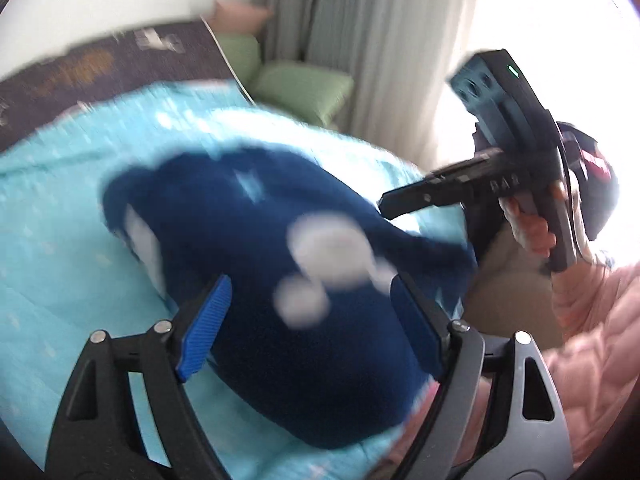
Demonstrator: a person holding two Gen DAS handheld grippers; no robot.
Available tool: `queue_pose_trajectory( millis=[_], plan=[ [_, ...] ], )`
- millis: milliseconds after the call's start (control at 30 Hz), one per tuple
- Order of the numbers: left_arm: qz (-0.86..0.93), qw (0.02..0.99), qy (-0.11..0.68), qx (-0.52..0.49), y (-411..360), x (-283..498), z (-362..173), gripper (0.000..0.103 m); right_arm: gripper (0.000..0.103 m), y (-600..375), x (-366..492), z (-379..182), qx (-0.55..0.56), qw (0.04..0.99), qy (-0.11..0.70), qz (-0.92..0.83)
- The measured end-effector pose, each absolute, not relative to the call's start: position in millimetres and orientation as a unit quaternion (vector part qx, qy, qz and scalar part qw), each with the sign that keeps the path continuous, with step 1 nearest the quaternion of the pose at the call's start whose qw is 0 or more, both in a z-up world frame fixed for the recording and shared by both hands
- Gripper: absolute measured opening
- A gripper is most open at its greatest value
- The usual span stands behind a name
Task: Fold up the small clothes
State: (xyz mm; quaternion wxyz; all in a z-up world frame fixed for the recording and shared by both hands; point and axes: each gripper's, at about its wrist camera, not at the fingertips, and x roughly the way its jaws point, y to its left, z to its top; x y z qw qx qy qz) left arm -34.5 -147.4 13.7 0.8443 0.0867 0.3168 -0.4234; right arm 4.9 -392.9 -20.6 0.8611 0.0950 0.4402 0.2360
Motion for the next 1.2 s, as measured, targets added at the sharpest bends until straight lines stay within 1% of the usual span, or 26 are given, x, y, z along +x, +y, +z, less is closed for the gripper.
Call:
queue_pose_trajectory(
  millis=[33,100,133,167,200,233,333,400,467,600,667,767,833,900,933,1000,1033,1067,1100,1133,1200],
  plan=[
    [-0.407,0.854,0.313,0.085,-146.8,-23.5,20.7,0.083,0.016,-390.8,8.4,-8.9,0.08,0.874,0.423,0.225],
    [-0.367,0.868,0.323,0.09,-153.3,-1.3,20.4,0.082,0.018,-384.8,24.3,6.9,0.053,0.888,0.409,0.205],
    [-0.344,0.873,0.334,0.094,-158.5,10.7,15.7,0.078,0.018,-379.6,33.5,9.2,0.044,0.89,0.409,0.199],
    [-0.323,0.87,0.359,0.098,-167.0,27.5,3.1,0.069,0.018,-375.9,41.0,8.2,0.036,0.891,0.412,0.189],
    [-0.323,0.86,0.383,0.096,-167.7,38.4,-8.7,0.065,0.018,-372.7,50.6,2.3,0.026,0.889,0.421,0.18],
    [-0.332,0.84,0.421,0.08,-173.2,53.4,-29.1,0.065,0.018,-366.8,63.2,-7.1,0.016,0.883,0.436,0.174],
    [-0.334,0.831,0.443,0.037,-173.7,69.7,-65.6,0.065,0.02,-353.4,100.1,-73.5,0.002,0.84,0.523,0.146],
    [-0.337,0.828,0.447,0.015,-172.0,72.9,-68.2,0.065,0.02,-358.7,112.3,-90.8,0.041,0.837,0.525,0.148],
    [-0.341,0.826,0.448,0.019,-174.4,68.5,-64.9,0.065,0.02,-366.4,114.9,-87.2,0.07,0.828,0.534,0.156],
    [-0.347,0.828,0.441,0.011,-170.7,75.2,-62.3,0.065,0.02,-366.2,116.8,-84.8,0.064,0.826,0.536,0.165],
    [-0.353,0.828,0.436,0.0,-165.3,69.0,-48.7,0.065,0.02,-362.4,110.7,-78.4,0.046,0.833,0.525,0.169],
    [-0.365,0.834,0.414,-0.014,-152.5,68.6,-23.3,0.065,0.022,-366.8,102.8,-44.1,0.056,0.847,0.498,0.179],
    [-0.365,0.847,0.385,-0.018,-147.8,71.0,-7.8,0.065,0.031,-367.3,100.5,-20.0,0.044,0.869,0.459,0.181],
    [-0.354,0.855,0.378,-0.018,-148.8,82.9,-2.7,0.065,0.037,-362.1,111.0,-9.7,0.029,0.878,0.447,0.171],
    [-0.352,0.853,0.386,-0.021,-150.8,87.5,-6.6,0.065,0.037,-359.9,119.8,-11.3,0.032,0.876,0.45,0.169],
    [-0.335,0.835,0.436,-0.014,-163.1,108.7,-33.6,0.065,0.037,-353.4,142.0,-29.6,0.043,0.86,0.48,0.168],
    [-0.316,0.825,0.469,0.0,-170.3,120.5,-56.7,0.071,0.037,-349.3,153.9,-46.5,0.035,0.849,0.503,0.159],
    [-0.305,0.817,0.49,-0.019,-171.0,129.0,-82.7,0.072,0.037,-343.9,168.0,-68.8,0.025,0.835,0.53,0.145],
    [-0.305,0.818,0.485,-0.044,-167.8,130.7,-89.0,0.072,0.037,-344.0,176.4,-96.3,0.026,0.825,0.548,0.135],
    [-0.308,0.82,0.479,-0.057,-164.6,128.6,-89.2,0.072,0.037,-345.4,179.9,-108.8,0.037,0.829,0.542,0.132],
    [-0.314,0.823,0.471,-0.051,-161.9,120.6,-79.3,0.072,0.037,-352.6,175.7,-101.0,0.055,0.833,0.532,0.14]
  ],
)
